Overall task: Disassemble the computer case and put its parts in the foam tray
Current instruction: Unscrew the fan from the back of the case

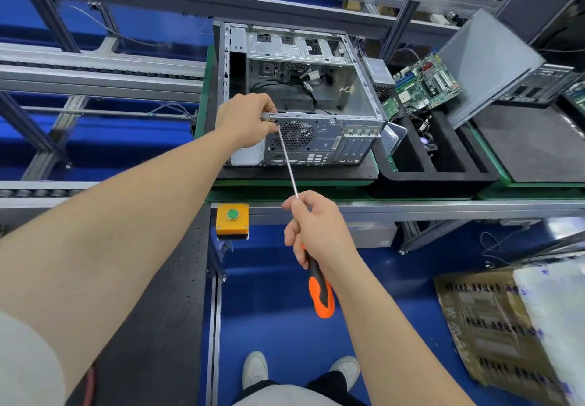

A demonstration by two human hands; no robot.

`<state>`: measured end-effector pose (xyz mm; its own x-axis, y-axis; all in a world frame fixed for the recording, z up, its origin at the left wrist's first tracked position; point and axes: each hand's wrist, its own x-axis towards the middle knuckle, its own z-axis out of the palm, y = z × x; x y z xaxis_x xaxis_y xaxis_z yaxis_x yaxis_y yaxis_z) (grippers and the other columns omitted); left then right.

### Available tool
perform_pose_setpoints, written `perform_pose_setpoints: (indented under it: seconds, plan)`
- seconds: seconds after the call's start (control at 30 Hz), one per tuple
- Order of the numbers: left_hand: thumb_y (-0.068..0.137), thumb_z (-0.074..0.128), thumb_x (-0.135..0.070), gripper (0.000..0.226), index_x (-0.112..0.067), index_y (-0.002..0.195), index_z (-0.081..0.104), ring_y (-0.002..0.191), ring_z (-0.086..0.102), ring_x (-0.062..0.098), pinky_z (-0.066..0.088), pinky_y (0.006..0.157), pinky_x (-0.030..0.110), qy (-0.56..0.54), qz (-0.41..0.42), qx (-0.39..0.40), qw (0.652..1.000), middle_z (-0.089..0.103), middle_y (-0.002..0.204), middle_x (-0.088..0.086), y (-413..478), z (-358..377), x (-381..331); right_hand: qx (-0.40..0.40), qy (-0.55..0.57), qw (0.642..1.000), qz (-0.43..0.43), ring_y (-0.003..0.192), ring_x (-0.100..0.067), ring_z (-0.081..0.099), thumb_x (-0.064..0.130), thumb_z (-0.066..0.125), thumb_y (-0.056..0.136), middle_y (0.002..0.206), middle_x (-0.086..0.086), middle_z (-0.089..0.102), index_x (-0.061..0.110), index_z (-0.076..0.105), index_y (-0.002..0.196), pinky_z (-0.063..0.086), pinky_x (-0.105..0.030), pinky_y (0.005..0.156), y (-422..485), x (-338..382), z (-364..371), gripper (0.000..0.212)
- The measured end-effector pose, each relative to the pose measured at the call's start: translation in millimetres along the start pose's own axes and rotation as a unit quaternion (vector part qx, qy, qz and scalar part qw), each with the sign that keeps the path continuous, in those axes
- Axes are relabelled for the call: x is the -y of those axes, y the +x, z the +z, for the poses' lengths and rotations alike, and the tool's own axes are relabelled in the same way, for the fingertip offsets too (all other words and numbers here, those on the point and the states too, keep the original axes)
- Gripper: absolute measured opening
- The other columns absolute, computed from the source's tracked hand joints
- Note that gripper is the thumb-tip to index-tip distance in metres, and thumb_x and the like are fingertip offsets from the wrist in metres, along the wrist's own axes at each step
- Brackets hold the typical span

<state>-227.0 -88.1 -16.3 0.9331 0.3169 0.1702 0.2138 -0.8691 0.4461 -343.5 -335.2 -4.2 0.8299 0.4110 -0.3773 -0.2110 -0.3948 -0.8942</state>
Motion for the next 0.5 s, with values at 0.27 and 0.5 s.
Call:
perform_pose_setpoints:
  seconds: [0.27,0.5]
  plan:
    - [0.087,0.076,-0.049,0.021,-0.041,0.093,0.057,0.089,0.058,0.017,0.04,0.074,0.033,0.001,0.002,-0.004,1.0,0.057,0.074,-0.02,0,1,1,-0.181,-0.458,0.868,-0.068,0.058,-0.019,0.038,0.016,0.044,0.109,0.07,-0.003,0.045,0.019,0.037,0.097,0.022,-0.035,0.048,7,-10,3,0.015]
    - [0.088,0.075,-0.047,0.019,-0.04,0.094,0.058,0.09,0.053,0.017,0.037,0.073,0.033,0.002,-0.002,-0.008,1.0,0.062,0.083,-0.015,0,2,0,0.032,-0.044,0.998,-0.021,0.044,-0.022,0.053,0.032,0.044,0.112,0.076,-0.008,0.077,0.024,0.061,0.115,0.043,-0.028,0.04,9,-9,-17,0.02]
